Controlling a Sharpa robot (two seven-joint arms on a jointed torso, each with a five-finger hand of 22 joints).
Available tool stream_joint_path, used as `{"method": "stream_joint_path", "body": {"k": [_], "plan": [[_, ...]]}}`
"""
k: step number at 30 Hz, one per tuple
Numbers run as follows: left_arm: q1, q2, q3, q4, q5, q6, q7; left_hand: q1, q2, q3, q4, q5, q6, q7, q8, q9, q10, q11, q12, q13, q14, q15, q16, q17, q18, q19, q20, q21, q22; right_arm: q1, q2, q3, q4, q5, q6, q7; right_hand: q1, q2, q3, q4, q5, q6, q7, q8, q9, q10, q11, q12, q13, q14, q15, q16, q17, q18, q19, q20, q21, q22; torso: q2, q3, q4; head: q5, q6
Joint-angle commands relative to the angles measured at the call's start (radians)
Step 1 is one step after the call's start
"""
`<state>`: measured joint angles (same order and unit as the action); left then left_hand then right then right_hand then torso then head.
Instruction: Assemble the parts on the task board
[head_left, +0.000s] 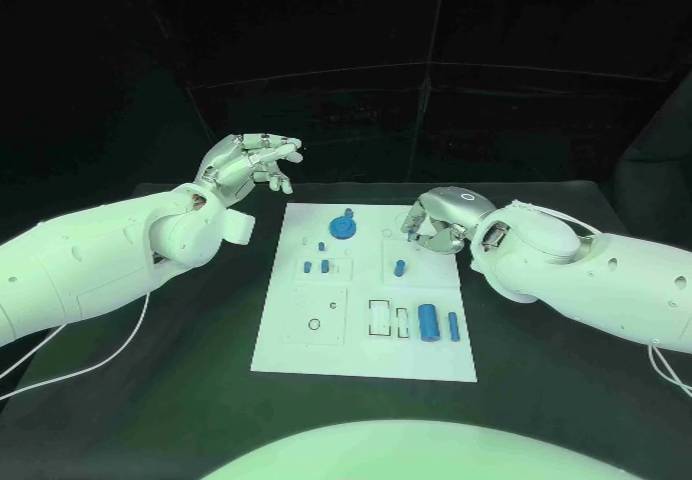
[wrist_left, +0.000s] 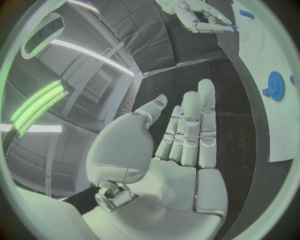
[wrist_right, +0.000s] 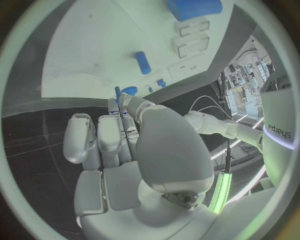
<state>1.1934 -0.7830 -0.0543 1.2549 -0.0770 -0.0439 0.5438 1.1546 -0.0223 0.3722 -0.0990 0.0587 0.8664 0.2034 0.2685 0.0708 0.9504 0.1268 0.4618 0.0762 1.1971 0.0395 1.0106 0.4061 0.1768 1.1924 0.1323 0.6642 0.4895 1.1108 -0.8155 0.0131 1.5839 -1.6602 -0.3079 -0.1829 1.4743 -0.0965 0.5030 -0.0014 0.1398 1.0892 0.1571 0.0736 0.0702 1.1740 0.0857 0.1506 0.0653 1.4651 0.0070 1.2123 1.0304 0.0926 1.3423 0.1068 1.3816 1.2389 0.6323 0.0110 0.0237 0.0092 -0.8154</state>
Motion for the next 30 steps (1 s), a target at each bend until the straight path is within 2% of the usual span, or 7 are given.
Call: {"method": "stream_joint_path", "body": {"k": [1,3,8,12,19,25,30], "plan": [[0.002,0.003,0.001,0.0,0.006,0.017,0.022,-0.005,0.007,-0.007,0.0,0.001,-0.009,0.0,0.006,0.0,-0.009,0.0,0.006,0.001,-0.008,-0.002,0.006,-0.002,0.007,0.001,0.004,-0.006,-0.002,0.003,0.007,0.005,0.042,0.039,-0.089,0.07,-0.011,-0.004,0.008,-0.002,0.004,0.007,0.003,-0.003,-0.001,0.002,0.001,-0.001,0.001,0.022,-0.006,0.006,0.001,-0.016,0.01,0.0,0.005,0.004,-0.001,-0.002,0.0004,0.001,0.001],[0.002,0.005,0.001,0.003,0.006,0.016,0.023,-0.005,0.007,-0.007,0.0,0.001,-0.009,0.0,0.006,0.0,-0.009,0.0,0.006,0.001,-0.008,-0.002,0.006,-0.002,0.007,0.001,0.004,-0.006,-0.002,0.004,0.018,0.006,0.06,0.049,-0.097,0.083,-0.014,-0.004,0.009,-0.003,0.004,0.006,0.004,-0.003,-0.001,0.001,0.002,-0.002,0.001,0.022,-0.006,0.007,0.001,-0.016,0.01,0.001,0.005,0.004,-0.001,-0.0046,0.0037,0.004,0.001],[0.003,0.006,0.001,0.014,0.006,0.009,0.022,-0.002,0.01,-0.01,0.002,0.002,-0.01,0.0,0.008,0.0,-0.011,-0.001,0.009,0.002,-0.009,-0.002,0.006,-0.003,0.007,0.002,0.004,-0.008,-0.004,0.003,0.05,0.007,0.073,0.031,-0.094,0.101,-0.024,-0.006,0.015,-0.007,0.001,0.0,0.006,-0.007,-0.002,-0.005,0.004,-0.007,0.0,0.021,-0.004,0.008,0.0,-0.016,0.009,0.002,0.006,0.005,0.0,-0.0028,0.0017,0.032,-0.001],[0.004,0.008,0.001,0.023,0.006,0.005,0.022,-0.001,0.011,-0.011,0.002,0.002,-0.01,0.0,0.009,0.0,-0.012,-0.001,0.011,0.002,-0.009,-0.002,0.006,-0.004,0.007,0.003,0.004,-0.009,-0.005,-0.002,0.079,0.006,0.064,0.029,-0.084,0.109,-0.024,-0.006,0.015,-0.007,0.001,0.0,0.006,-0.007,-0.002,-0.005,0.004,-0.007,0.0,0.021,-0.004,0.008,0.0,-0.016,0.009,0.002,0.006,0.005,0.0,-0.0049,0.0049,0.045,-0.001],[0.008,0.007,0.001,0.037,0.006,-0.005,0.02,0.005,0.015,-0.013,0.001,0.002,-0.013,0.0,0.011,0.0,-0.015,-0.001,0.014,0.001,-0.009,-0.002,0.007,-0.005,0.007,0.004,0.003,-0.011,-0.007,-0.042,0.124,0.003,0.044,0.047,-0.051,0.112,-0.027,-0.005,0.018,-0.009,0.0,-0.001,0.006,-0.007,-0.003,-0.007,0.005,-0.008,0.0,0.022,-0.003,0.011,0.002,-0.017,0.011,0.003,0.008,0.008,0.001,-0.0006,-0.0009,0.08,-0.011],[0.011,0.008,0.001,0.042,0.007,-0.01,0.021,0.007,0.016,-0.014,0.001,0.002,-0.014,0.0,0.012,0.0,-0.016,-0.001,0.015,0.001,-0.01,-0.002,0.007,-0.006,0.007,0.004,0.003,-0.012,-0.008,-0.076,0.166,0.0,0.015,0.036,0.003,0.101,-0.031,-0.007,0.02,-0.012,0.001,-0.004,0.007,-0.008,-0.003,-0.01,0.006,-0.01,0.0,0.022,-0.002,0.014,0.004,-0.018,0.012,0.004,0.01,0.01,0.0,-0.0038,0.0005,0.093,-0.021],[0.012,0.009,0.001,0.044,0.007,-0.011,0.021,0.007,0.016,-0.014,0.001,0.002,-0.014,0.0,0.012,0.0,-0.016,-0.001,0.015,0.001,-0.01,-0.002,0.007,-0.006,0.007,0.004,0.003,-0.012,-0.008,-0.096,0.192,-0.003,-0.009,0.019,0.023,0.09,-0.032,-0.007,0.021,-0.013,0.001,-0.005,0.008,-0.008,-0.003,-0.01,0.006,-0.01,0.0,0.022,-0.002,0.013,0.002,-0.017,0.011,0.004,0.01,0.009,0.001,-0.0011,0.0003,0.104,-0.027]]}}
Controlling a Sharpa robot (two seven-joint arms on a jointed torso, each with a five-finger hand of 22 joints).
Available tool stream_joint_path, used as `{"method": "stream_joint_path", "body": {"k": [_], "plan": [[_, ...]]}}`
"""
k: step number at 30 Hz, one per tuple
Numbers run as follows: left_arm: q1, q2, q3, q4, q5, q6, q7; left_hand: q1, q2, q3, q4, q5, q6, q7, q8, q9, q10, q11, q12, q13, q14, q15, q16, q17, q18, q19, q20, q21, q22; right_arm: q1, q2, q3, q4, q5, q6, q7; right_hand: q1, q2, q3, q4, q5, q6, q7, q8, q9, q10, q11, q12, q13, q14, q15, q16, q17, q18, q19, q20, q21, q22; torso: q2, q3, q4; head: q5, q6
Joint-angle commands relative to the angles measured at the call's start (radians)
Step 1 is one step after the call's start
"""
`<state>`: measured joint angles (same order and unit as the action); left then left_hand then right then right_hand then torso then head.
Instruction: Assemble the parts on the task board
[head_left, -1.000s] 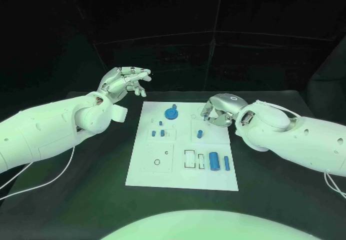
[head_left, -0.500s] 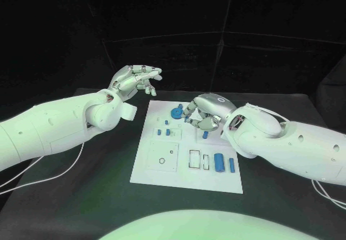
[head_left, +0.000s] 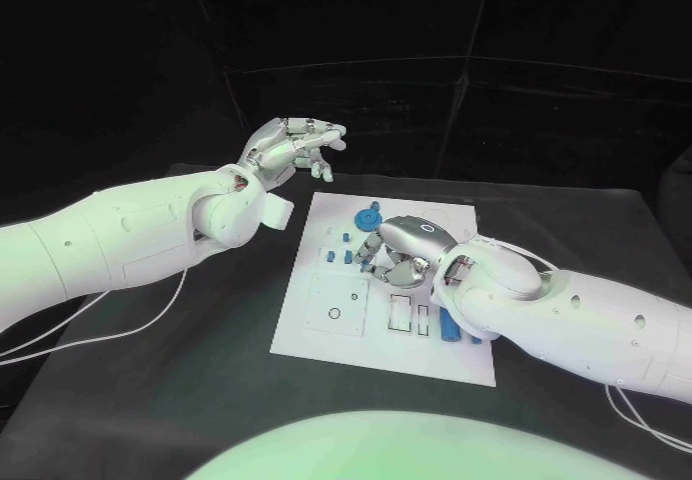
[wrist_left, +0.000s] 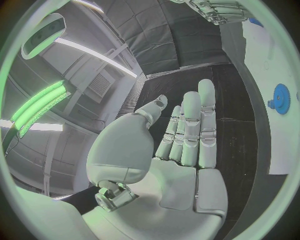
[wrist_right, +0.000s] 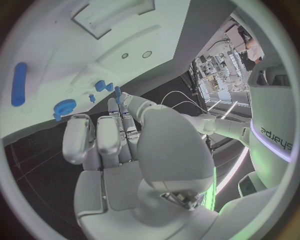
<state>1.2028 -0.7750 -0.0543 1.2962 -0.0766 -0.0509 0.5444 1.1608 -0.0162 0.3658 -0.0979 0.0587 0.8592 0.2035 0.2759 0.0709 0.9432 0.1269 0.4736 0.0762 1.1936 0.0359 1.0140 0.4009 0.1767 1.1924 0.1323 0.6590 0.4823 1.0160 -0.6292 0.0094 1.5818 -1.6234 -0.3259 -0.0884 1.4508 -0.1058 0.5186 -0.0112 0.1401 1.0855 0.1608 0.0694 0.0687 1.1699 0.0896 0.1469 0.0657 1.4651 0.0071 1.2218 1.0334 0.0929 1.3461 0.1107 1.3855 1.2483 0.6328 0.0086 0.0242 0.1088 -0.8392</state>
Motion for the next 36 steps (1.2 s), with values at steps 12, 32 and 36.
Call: {"method": "stream_joint_path", "body": {"k": [12,32,36], "plan": [[0.005,0.009,0.001,0.002,0.006,-0.001,0.013,0.005,0.013,-0.015,0.001,0.002,-0.012,0.001,0.01,-0.001,-0.015,0.0,0.01,0.001,-0.008,0.002,0.005,-0.004,0.006,0.006,0.004,-0.011,-0.005,-0.026,0.041,-0.006,-0.043,-0.069,0.061,-0.002,-0.01,0.003,0.006,-0.004,0.003,-0.003,0.004,-0.004,-0.002,-0.007,0.002,-0.007,-0.001,0.022,-0.002,0.005,0.0,-0.018,0.009,0.001,0.007,0.002,0.0,0.0024,-0.0018,0.019,-0.012],[0.005,0.012,0.001,-0.003,0.006,-0.003,-0.001,0.016,0.017,-0.017,-0.003,0.002,-0.014,0.001,0.015,0.0,-0.019,0.0,0.016,0.0,-0.009,0.002,0.006,-0.006,0.007,0.008,0.003,-0.014,-0.008,-0.046,0.064,-0.009,-0.062,-0.094,0.072,0.004,-0.012,0.005,0.01,-0.007,0.006,-0.003,0.004,-0.003,-0.001,-0.007,0.003,-0.007,0.0,0.022,-0.001,0.007,0.001,-0.018,0.009,0.001,0.008,0.003,-0.001,0.0017,-0.0015,0.025,-0.023],[0.005,0.012,0.001,-0.005,0.006,-0.005,-0.005,0.019,0.017,-0.017,-0.004,0.003,-0.015,0.0,0.016,0.0,-0.019,-0.001,0.017,0.0,-0.009,0.001,0.006,-0.007,0.007,0.009,0.003,-0.014,-0.009,-0.049,0.07,-0.01,-0.064,-0.095,0.072,0.006,-0.012,0.005,0.01,-0.007,0.006,-0.003,0.004,-0.003,-0.001,-0.007,0.003,-0.007,0.0,0.022,-0.001,0.007,0.001,-0.018,0.009,0.001,0.008,0.003,0.0,0.0021,-0.0025,0.029,-0.023]]}}
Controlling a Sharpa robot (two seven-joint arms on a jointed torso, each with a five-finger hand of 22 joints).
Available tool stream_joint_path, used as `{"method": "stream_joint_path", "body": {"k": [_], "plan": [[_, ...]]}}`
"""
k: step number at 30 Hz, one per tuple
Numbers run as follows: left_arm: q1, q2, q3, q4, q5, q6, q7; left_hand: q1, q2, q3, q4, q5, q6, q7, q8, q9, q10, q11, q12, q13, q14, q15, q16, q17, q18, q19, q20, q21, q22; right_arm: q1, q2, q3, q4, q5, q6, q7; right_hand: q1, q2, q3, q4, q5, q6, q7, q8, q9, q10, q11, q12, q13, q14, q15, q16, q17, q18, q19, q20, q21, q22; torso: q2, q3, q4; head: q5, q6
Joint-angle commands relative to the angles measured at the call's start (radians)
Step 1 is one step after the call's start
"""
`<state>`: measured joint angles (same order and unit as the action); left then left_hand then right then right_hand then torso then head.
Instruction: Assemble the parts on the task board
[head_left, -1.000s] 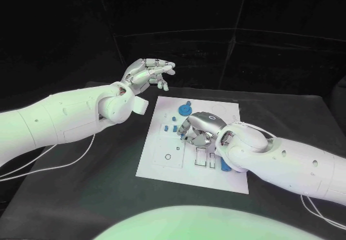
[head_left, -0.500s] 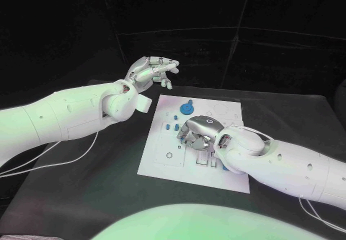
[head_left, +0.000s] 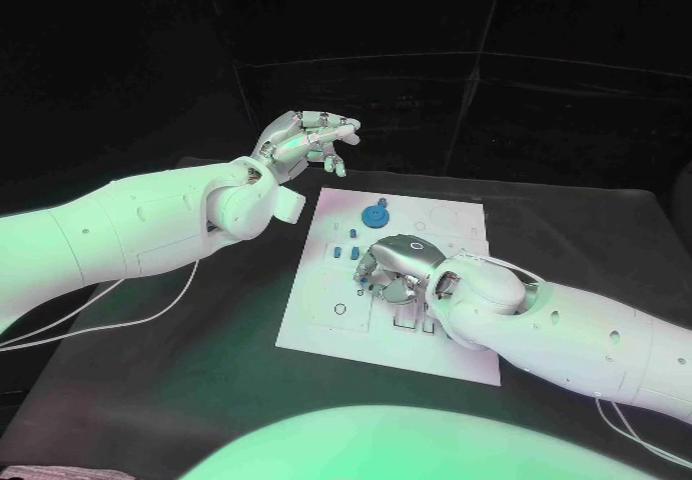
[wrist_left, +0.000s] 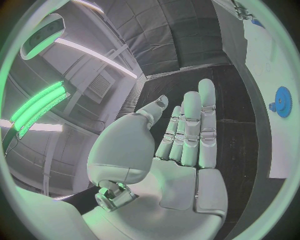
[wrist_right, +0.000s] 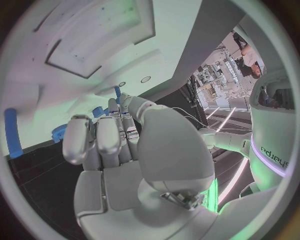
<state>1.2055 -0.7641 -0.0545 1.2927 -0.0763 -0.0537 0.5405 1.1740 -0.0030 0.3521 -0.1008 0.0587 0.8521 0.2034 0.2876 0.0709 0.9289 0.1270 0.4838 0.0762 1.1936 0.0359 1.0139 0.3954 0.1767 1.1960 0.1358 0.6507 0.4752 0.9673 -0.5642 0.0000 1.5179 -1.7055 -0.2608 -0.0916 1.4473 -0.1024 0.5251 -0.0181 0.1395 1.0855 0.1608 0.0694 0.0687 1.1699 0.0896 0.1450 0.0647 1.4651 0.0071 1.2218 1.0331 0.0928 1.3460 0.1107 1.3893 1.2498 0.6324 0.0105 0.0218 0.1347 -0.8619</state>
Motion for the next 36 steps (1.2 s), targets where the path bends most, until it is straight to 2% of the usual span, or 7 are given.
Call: {"method": "stream_joint_path", "body": {"k": [1,5,12,36], "plan": [[0.002,0.002,0.001,-0.002,0.006,-0.002,-0.001,0.006,0.004,-0.003,-0.001,0.003,-0.007,0.001,0.005,0.0,-0.005,-0.001,0.007,0.0,-0.009,0.001,0.007,-0.002,0.007,0.005,0.0,-0.006,-0.002,-0.001,0.006,0.0,0.0,-0.013,0.007,0.01,-0.009,0.001,0.004,-0.001,0.006,-0.004,0.005,-0.003,-0.001,-0.007,0.003,-0.006,0.001,0.022,-0.001,0.006,0.0,-0.018,0.009,0.001,0.004,0.001,0.0,0.0005,0.0004,0.003,-0.001],[0.002,0.002,0.001,-0.004,0.006,-0.005,-0.006,0.01,0.006,-0.003,-0.003,0.003,-0.008,0.0,0.007,0.0,-0.006,-0.001,0.009,0.0,-0.009,0.001,0.007,-0.002,0.007,0.006,-0.001,-0.007,-0.002,-0.003,0.01,-0.001,0.0,-0.013,0.011,0.01,-0.009,0.001,0.003,-0.001,0.006,-0.004,0.005,-0.003,-0.001,-0.007,0.003,-0.006,0.001,0.022,-0.001,0.006,0.0,-0.018,0.009,0.001,0.004,0.001,0.0,0.0002,0.0017,0.002,-0.002],[0.003,0.003,0.001,-0.006,0.006,-0.011,-0.016,0.015,0.007,-0.003,-0.006,0.003,-0.008,0.0,0.009,0.0,-0.006,-0.001,0.011,0.0,-0.009,0.001,0.008,-0.003,0.007,0.007,-0.001,-0.007,-0.003,-0.004,0.014,-0.001,-0.003,-0.013,0.021,0.008,-0.011,0.001,0.003,-0.001,0.006,-0.004,0.005,-0.003,-0.001,-0.007,0.003,-0.006,0.001,0.022,-0.001,0.006,0.0,-0.018,0.008,0.001,0.004,0.001,0.0,-0.0007,0.0002,0.001,-0.004],[0.003,0.004,0.001,-0.009,0.006,-0.011,-0.021,0.019,0.007,-0.003,-0.008,0.002,-0.008,0.0,0.011,0.0,-0.007,-0.002,0.013,0.0,-0.009,0.0,0.008,-0.004,0.007,0.008,-0.001,-0.008,-0.004,-0.007,0.008,-0.003,-0.003,-0.024,0.07,-0.006,-0.016,0.001,0.003,-0.002,0.005,-0.002,0.005,-0.002,-0.001,-0.006,0.003,-0.005,0.001,0.021,-0.001,0.006,-0.001,-0.018,0.007,0.002,0.004,0.0,0.0,0.0,0.0001,0.003,-0.011]]}}
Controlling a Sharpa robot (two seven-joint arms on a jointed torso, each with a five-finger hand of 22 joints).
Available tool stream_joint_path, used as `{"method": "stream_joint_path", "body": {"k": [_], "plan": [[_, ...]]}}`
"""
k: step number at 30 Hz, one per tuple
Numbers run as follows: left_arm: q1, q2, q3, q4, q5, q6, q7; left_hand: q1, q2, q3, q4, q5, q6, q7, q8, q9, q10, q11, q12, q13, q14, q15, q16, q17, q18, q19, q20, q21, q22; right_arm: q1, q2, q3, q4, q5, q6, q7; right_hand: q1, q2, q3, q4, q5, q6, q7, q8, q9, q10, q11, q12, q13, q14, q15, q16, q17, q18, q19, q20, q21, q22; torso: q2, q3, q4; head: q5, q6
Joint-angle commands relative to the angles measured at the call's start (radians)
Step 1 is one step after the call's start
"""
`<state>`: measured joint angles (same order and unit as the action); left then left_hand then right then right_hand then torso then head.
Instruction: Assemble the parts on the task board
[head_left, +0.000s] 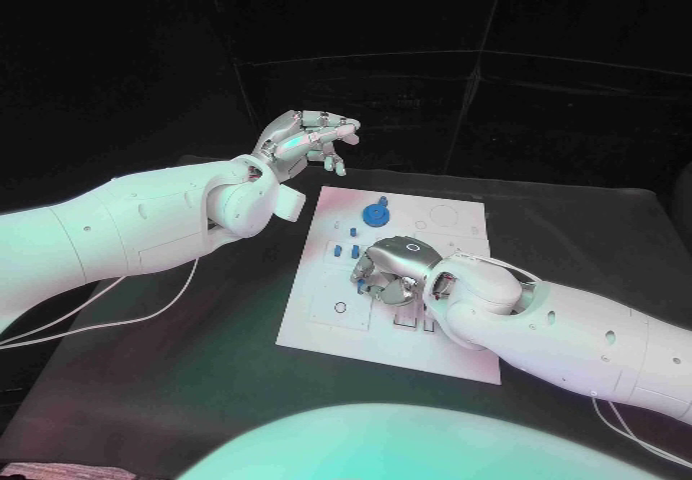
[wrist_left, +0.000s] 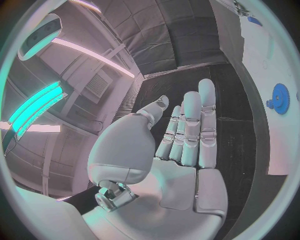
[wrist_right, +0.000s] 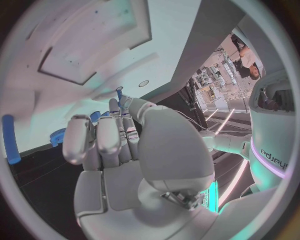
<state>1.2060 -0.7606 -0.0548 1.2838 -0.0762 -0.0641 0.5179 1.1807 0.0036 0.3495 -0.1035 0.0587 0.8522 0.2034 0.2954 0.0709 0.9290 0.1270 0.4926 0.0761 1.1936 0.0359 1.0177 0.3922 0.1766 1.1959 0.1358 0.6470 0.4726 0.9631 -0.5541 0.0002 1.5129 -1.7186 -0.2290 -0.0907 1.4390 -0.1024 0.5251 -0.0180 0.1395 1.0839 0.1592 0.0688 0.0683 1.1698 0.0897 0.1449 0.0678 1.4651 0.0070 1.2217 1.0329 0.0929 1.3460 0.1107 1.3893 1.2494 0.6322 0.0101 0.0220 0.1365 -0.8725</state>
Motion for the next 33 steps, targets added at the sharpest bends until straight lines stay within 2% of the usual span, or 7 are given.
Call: {"method": "stream_joint_path", "body": {"k": [1,14,22,33], "plan": [[0.002,0.0,0.001,-0.001,0.006,0.0,0.002,0.012,0.0,-0.001,-0.005,0.002,-0.008,0.0,0.003,0.0,-0.007,-0.002,0.004,0.0,-0.009,0.0,0.004,-0.001,0.007,0.008,-0.001,-0.004,-0.001,-0.002,-0.002,-0.004,0.003,-0.011,0.038,-0.007,-0.008,0.001,0.003,-0.002,0.005,0.0,0.006,-0.001,0.0,-0.006,0.003,-0.005,-0.002,0.021,-0.001,0.007,-0.001,-0.018,0.007,0.002,0.004,0.0,0.0,0.0007,-0.0002,0.001,0.0],[0.002,0.001,0.001,-0.004,0.006,0.0,0.001,0.015,0.001,-0.001,-0.007,0.002,-0.009,0.0,0.005,0.0,-0.007,-0.002,0.006,-0.001,-0.009,0.0,0.005,-0.002,0.007,0.009,-0.002,-0.005,-0.002,-0.003,-0.004,-0.005,0.011,-0.012,0.029,-0.003,-0.011,0.001,0.002,-0.003,0.005,0.002,0.005,0.0,0.0,-0.004,0.002,-0.004,-0.001,0.021,-0.001,0.007,-0.002,-0.018,0.007,0.002,0.004,0.001,0.0,0.0002,-0.0015,0.0,0.0],[0.002,0.001,0.001,-0.004,0.006,0.001,0.002,0.015,0.001,-0.001,-0.007,0.002,-0.009,0.0,0.005,0.0,-0.007,-0.002,0.006,-0.001,-0.009,0.0,0.005,-0.002,0.007,0.009,-0.002,-0.005,-0.002,-0.004,-0.005,-0.005,0.011,-0.019,0.023,-0.009,-0.012,0.001,0.002,-0.003,0.006,0.003,0.005,0.001,0.001,-0.003,0.002,-0.004,-0.001,0.021,-0.001,0.007,-0.002,-0.017,0.006,0.002,0.003,0.0,0.0,0.0001,0.0002,-0.004,0.0],[0.002,0.002,0.001,-0.006,0.006,0.004,0.0,0.017,0.002,-0.001,-0.008,0.002,-0.009,0.0,0.006,0.0,-0.007,-0.002,0.007,-0.001,-0.009,0.0,0.005,-0.002,0.007,0.009,-0.002,-0.005,-0.003,-0.005,-0.007,-0.005,0.017,-0.047,-0.01,-0.03,-0.02,0.002,0.0,-0.004,0.005,0.007,0.003,0.003,0.002,0.002,0.0,-0.002,0.0,0.021,-0.002,0.008,-0.002,-0.017,0.007,0.002,0.004,0.001,0.0,0.0007,-0.0009,-0.005,0.0]]}}
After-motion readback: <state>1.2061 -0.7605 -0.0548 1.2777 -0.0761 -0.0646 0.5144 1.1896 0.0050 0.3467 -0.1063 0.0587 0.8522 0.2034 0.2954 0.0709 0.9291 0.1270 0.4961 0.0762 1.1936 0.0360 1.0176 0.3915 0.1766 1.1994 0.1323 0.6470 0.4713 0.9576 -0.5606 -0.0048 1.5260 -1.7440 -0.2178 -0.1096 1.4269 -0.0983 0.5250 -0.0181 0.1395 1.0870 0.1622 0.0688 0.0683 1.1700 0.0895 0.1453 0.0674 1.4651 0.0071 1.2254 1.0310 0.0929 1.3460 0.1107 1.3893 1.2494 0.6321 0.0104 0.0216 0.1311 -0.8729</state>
